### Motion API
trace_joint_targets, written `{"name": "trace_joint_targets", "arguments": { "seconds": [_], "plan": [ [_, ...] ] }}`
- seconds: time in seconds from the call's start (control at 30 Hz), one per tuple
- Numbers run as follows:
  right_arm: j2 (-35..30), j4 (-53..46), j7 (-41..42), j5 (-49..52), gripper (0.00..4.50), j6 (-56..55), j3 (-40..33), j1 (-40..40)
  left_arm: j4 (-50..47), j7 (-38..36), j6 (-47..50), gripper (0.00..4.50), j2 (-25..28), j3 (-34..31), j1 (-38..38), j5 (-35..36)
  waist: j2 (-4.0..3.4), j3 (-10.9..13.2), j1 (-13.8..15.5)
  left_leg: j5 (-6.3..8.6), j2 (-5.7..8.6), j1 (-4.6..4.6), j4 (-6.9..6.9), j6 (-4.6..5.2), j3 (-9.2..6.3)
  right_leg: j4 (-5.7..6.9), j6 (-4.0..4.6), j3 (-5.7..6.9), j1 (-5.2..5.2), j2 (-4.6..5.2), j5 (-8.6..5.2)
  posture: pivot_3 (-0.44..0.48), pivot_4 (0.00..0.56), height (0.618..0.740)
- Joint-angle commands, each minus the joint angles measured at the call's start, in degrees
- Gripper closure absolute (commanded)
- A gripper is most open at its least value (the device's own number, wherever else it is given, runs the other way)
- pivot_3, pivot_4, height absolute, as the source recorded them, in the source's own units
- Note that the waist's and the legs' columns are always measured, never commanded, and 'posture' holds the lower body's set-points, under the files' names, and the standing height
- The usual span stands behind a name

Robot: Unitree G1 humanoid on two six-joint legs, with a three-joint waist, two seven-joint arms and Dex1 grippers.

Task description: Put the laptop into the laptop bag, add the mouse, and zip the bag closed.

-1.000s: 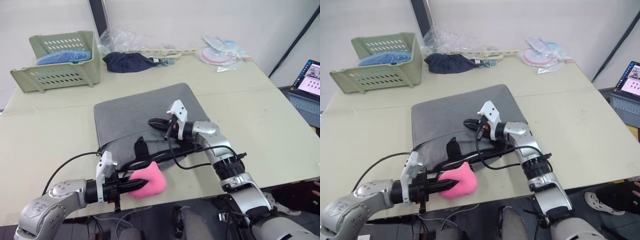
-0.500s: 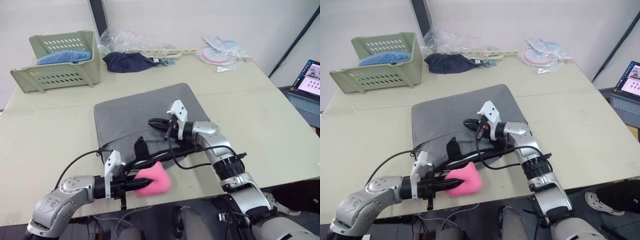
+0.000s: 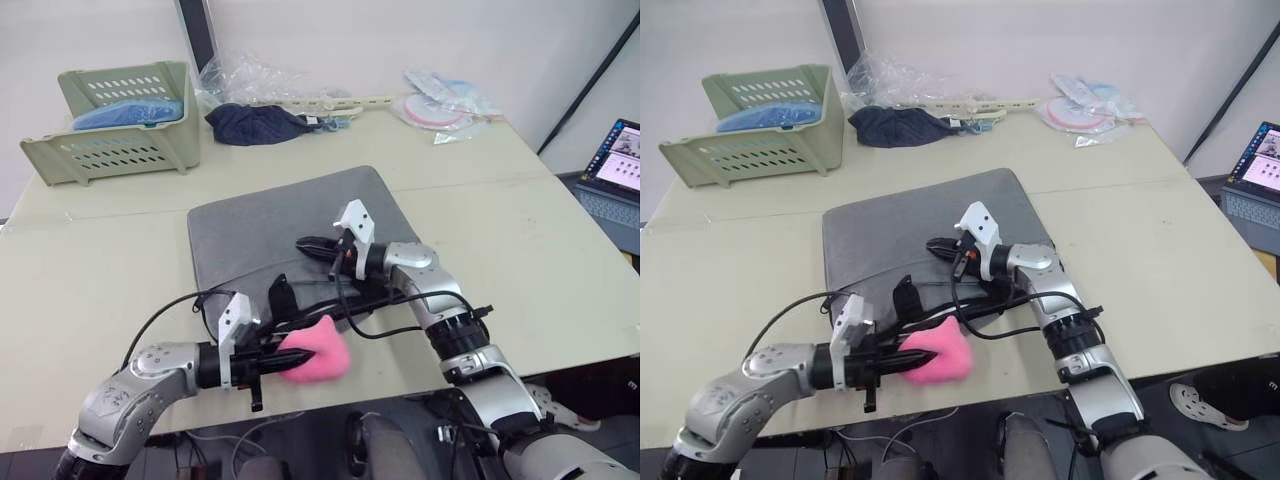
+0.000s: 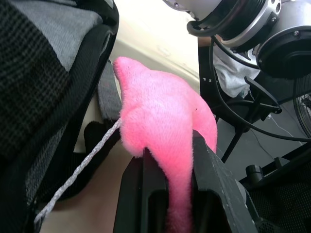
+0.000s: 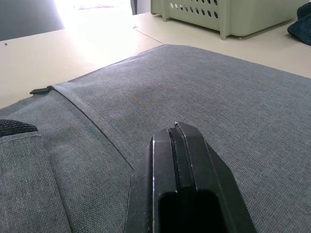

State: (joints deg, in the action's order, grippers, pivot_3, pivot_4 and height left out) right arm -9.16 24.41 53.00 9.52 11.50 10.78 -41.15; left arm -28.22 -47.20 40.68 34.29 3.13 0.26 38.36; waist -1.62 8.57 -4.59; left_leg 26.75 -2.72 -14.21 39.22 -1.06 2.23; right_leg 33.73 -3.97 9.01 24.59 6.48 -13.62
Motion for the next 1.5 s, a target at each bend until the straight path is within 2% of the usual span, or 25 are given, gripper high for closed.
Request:
{"name": "trace_joint_targets", "arguments": {
  "seconds": [0.03, 0.33, 0.83, 0.87, 0.93, 0.97, 1.1, 1.23, 1.5],
  "plan": [
    [0.51, 6.55, -0.27, -3.44, 4.50, 3.71, 4.35, 4.31, -1.32, -0.62, 0.40, 4.48, -1.37, 1.77, -3.08, 1.59, 0.00, 0.00, 0.07, 0.00, 0.00, 0.01, -0.01, 0.00, 0.00, 0.00, 0.00, 0.00, 0.00, -0.01, 0.00, 0.000, 0.150, 0.740],
    [0.40, 5.94, -0.32, -3.40, 4.50, 4.02, 4.35, 4.48, -0.64, 1.46, 4.41, 4.48, -5.70, 2.64, -9.71, 3.78, 0.08, -0.06, 0.04, 0.00, 0.02, 0.00, -0.01, 0.00, 0.01, 0.00, 0.00, 0.01, -0.01, -0.04, 0.00, 0.000, 0.150, 0.740],
    [0.67, 5.65, -0.61, -3.31, 4.50, 4.27, 4.35, 4.64, -2.21, 1.68, 8.95, 4.48, -7.73, 1.93, -12.30, 6.57, -0.03, 0.00, 0.19, 0.00, 0.05, -0.01, -0.01, 0.00, 0.00, -0.02, -0.01, 0.01, -0.01, -0.05, 0.00, 0.000, 0.150, 0.740],
    [0.71, 5.69, -0.61, -3.32, 4.50, 4.27, 4.35, 4.63, -2.21, 1.65, 9.06, 4.07, -7.67, 1.87, -12.26, 6.63, -0.03, 0.00, 0.19, 0.00, 0.05, -0.01, -0.01, 0.00, 0.00, -0.02, -0.01, 0.01, -0.01, -0.06, 0.00, 0.000, 0.150, 0.740],
    [0.73, 5.77, -0.64, -3.31, 4.50, 4.22, 4.33, 4.65, -2.35, 1.56, 9.63, 3.59, -7.46, 1.35, -12.04, 7.38, -0.03, 0.00, 0.19, 0.00, 0.05, -0.01, -0.01, 0.00, 0.01, -0.02, -0.01, 0.01, -0.01, -0.06, 0.00, 0.000, 0.150, 0.740],
    [0.73, 5.78, -0.64, -3.33, 4.50, 4.16, 4.33, 4.68, -2.44, 1.54, 10.10, 2.88, -7.35, 0.96, -11.88, 7.99, -0.03, 0.00, 0.19, 0.00, 0.05, -0.01, -0.01, 0.00, 0.01, -0.03, -0.01, 0.01, -0.01, -0.06, 0.00, 0.000, 0.150, 0.740],
    [0.65, 5.76, -0.59, -3.34, 4.50, 4.10, 4.29, 4.78, -3.00, 1.58, 11.10, 1.64, -6.83, -0.17, -11.30, 9.53, -0.03, 0.00, 0.19, 0.00, 0.04, -0.01, -0.01, 0.00, 0.00, -0.02, -0.01, 0.01, -0.01, -0.04, 0.00, 0.000, 0.150, 0.740],
    [0.50, 5.67, -0.52, -3.35, 4.50, 4.05, 4.23, 4.89, -4.76, 3.70, 11.42, 0.08, -5.14, -0.90, -10.25, 8.51, -0.04, 0.00, 0.07, -0.01, 0.02, 0.00, -0.01, -0.01, 0.00, -0.05, -0.01, 0.01, -0.01, -0.04, 0.00, 0.000, 0.150, 0.740],
    [0.51, 6.14, -0.36, -3.37, 4.50, 3.88, 4.21, 4.72, -11.18, 5.75, 16.60, 0.08, 2.89, -10.12, -2.04, 16.16, -0.10, 0.04, -0.12, -0.03, -0.03, 0.00, -0.09, -0.08, -0.06, -0.10, 0.02, 0.01, 0.00, -0.05, -0.01, 0.000, 0.150, 0.740]
  ]
}}
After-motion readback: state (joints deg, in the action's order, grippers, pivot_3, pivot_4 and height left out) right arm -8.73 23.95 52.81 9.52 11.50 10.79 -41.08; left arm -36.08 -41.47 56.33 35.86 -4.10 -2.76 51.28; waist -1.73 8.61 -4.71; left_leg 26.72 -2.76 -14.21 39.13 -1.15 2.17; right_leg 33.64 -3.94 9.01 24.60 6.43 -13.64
